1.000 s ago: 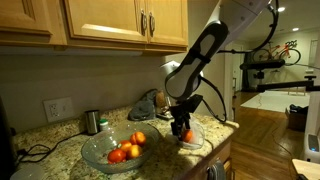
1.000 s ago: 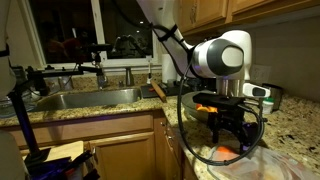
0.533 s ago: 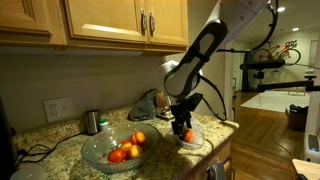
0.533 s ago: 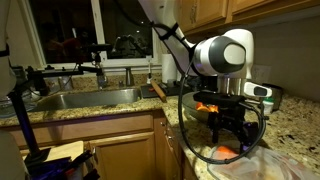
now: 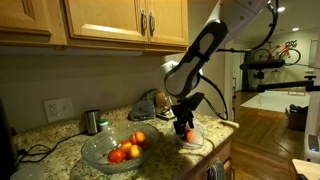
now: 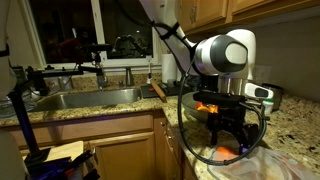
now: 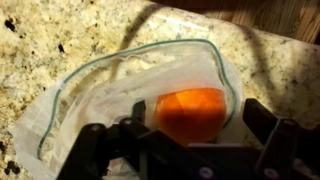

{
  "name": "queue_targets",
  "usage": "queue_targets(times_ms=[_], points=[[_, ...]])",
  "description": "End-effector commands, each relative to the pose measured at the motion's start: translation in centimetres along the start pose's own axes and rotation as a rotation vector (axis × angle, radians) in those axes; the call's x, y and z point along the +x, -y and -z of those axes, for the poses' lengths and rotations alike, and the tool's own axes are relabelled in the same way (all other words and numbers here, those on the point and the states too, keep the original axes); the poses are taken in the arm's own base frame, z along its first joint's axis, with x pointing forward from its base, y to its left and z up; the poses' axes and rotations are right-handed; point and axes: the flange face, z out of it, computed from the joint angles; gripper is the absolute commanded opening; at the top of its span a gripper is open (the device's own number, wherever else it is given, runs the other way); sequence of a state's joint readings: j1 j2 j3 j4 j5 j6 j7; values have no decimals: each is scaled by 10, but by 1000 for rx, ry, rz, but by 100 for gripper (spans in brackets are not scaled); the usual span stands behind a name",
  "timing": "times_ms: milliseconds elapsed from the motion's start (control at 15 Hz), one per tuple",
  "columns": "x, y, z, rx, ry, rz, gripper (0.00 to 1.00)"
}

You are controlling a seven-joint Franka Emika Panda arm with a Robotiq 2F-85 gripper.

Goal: Take one peach from the plastic and put it in the glass bowl

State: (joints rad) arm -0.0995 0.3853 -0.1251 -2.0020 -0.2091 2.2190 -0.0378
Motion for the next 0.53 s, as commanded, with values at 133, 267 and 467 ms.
queue_targets(times_ms=[133,267,467], points=[[-1,-9,-1,9,25,-9,84],[-1,-11,-2,11,21,-9,88],[-1,-11,-3,11,19,-7,66]])
